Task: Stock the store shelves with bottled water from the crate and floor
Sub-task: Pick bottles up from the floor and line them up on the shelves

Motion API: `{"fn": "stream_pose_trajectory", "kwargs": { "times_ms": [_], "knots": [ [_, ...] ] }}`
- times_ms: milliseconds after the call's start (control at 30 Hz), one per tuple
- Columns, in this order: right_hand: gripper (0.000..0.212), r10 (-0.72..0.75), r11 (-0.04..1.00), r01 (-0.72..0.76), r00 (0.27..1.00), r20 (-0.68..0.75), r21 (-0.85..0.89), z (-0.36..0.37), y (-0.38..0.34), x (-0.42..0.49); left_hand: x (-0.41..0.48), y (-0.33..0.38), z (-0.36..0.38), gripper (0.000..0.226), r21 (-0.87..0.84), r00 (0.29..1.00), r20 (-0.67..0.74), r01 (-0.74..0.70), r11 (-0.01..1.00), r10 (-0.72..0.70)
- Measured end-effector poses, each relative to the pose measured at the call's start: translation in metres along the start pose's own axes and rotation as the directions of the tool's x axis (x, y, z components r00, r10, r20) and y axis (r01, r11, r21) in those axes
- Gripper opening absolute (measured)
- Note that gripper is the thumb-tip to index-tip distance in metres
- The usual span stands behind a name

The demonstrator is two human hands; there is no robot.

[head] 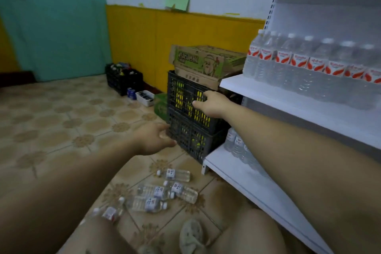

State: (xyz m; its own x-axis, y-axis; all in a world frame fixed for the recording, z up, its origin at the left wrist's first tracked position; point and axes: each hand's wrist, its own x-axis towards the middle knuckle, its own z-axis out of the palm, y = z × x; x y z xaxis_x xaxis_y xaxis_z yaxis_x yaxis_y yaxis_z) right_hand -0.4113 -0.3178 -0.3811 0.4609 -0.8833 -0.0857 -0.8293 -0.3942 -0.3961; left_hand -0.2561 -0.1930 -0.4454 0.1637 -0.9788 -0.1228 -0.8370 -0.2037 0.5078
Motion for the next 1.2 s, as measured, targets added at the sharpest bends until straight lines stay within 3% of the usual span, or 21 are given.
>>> {"fn": "stream_pose_trajectory", "kwargs": {
  "times_ms": [333, 600, 867, 967, 1100, 1200],
  "knots": [
    [0.075, -0.155, 0.987, 0.144, 0.964, 0.215, 0.068, 0.146, -0.076, 0.057, -0.034, -0.146, 0.027, 0.077, -0.039, 0.925, 0.04, 0.38, 0.924, -0.378],
    [0.073, -0.157, 0.987, 0.139, 0.828, 0.539, 0.074, 0.303, -0.105, 0.106, -0.035, -0.28, 0.096, 0.076, -0.105, 0.801, 0.176, 0.593, 0.799, -0.572],
    [0.066, -0.03, 0.991, -0.072, 0.7, 0.714, 0.113, 0.467, -0.077, 0.172, 0.019, -0.405, 0.205, 0.08, -0.108, 0.674, 0.343, 0.72, 0.686, -0.654],
    [0.06, 0.013, 0.974, -0.174, 0.682, 0.731, 0.145, 0.522, -0.063, 0.193, 0.043, -0.439, 0.251, 0.083, -0.105, 0.648, 0.361, 0.743, 0.661, -0.671],
    [0.048, 0.042, 0.945, -0.269, 0.668, 0.743, 0.188, 0.586, -0.049, 0.212, 0.065, -0.469, 0.308, 0.094, -0.11, 0.661, 0.343, 0.734, 0.67, -0.668],
    [0.036, 0.107, 0.881, -0.414, 0.645, 0.757, 0.228, 0.629, -0.045, 0.217, 0.071, -0.48, 0.338, 0.093, 0.034, 0.684, 0.259, 0.699, 0.714, -0.682]
  ]
}}
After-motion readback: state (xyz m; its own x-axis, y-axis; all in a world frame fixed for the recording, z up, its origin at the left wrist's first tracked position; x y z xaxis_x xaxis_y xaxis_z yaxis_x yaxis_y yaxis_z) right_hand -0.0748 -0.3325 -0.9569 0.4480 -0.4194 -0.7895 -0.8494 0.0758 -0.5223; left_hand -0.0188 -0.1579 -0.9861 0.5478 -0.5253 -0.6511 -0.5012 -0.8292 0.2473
